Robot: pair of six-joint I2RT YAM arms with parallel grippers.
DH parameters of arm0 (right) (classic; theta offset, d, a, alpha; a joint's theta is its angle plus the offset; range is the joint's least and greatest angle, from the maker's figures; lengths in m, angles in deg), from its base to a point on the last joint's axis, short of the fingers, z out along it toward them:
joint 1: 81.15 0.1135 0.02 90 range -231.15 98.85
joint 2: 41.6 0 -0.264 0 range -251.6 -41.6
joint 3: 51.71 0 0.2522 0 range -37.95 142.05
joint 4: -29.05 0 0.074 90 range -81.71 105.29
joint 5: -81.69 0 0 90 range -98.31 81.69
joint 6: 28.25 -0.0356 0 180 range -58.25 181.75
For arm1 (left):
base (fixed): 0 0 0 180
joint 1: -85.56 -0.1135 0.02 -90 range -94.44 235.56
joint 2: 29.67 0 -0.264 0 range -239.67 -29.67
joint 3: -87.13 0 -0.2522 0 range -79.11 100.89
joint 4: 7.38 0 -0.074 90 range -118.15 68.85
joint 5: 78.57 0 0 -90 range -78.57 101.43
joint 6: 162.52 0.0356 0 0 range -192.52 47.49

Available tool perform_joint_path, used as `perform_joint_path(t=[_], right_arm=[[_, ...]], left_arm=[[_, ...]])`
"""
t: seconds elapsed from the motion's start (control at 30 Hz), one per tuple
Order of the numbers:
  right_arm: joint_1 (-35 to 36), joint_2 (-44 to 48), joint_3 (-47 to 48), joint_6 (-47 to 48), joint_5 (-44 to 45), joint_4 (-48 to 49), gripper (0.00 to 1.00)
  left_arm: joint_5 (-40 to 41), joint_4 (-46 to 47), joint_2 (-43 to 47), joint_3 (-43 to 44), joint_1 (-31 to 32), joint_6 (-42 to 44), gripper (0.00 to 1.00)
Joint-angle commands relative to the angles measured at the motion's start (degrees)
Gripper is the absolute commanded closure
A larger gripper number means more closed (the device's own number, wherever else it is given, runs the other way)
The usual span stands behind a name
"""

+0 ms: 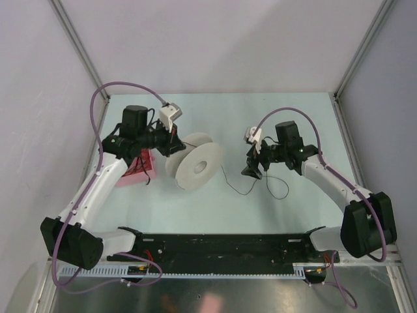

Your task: Wrap the cables

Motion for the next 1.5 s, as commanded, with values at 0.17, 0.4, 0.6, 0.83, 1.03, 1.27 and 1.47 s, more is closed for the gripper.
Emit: perform_joint_path(t=[0.17, 0.4, 0.6, 0.83, 1.03, 1.27, 1.47], right_arm=[[5.5, 1.0, -6.1, 11.8, 1.5, -2.0, 0.16], [9.8, -3.5, -10.8, 18.3, 5.7, 5.2, 0.19], [12.8, -8.5, -11.1, 24.5, 10.4, 9.9, 0.28], [12.7, -12.6, -11.1, 30.9, 14.3, 9.7, 0.36], [8.1, -17.7, -11.1, 36.7, 14.3, 8.4, 0.47], [6.7, -18.1, -10.9, 39.5, 14.0, 6.4, 0.76], [5.7, -11.4, -10.2, 35.3, 10.8, 3.6, 1.0]], left_arm=[[-2.7, 3.9, 2.6, 4.7, -2.8, -12.1, 1.0], [-4.4, 4.5, 2.0, 5.7, -5.7, -17.2, 1.0], [-5.2, 4.8, 1.9, 5.2, -7.3, -19.5, 1.0], [-8.8, 5.8, 0.7, 5.6, -13.0, -23.7, 1.0], [-10.6, 6.0, 0.7, 7.3, -15.6, -25.2, 1.0], [-10.4, 6.1, 0.4, 9.7, -18.0, -26.3, 1.0], [-7.1, 6.2, 0.4, 10.1, -19.0, -30.3, 1.0]])
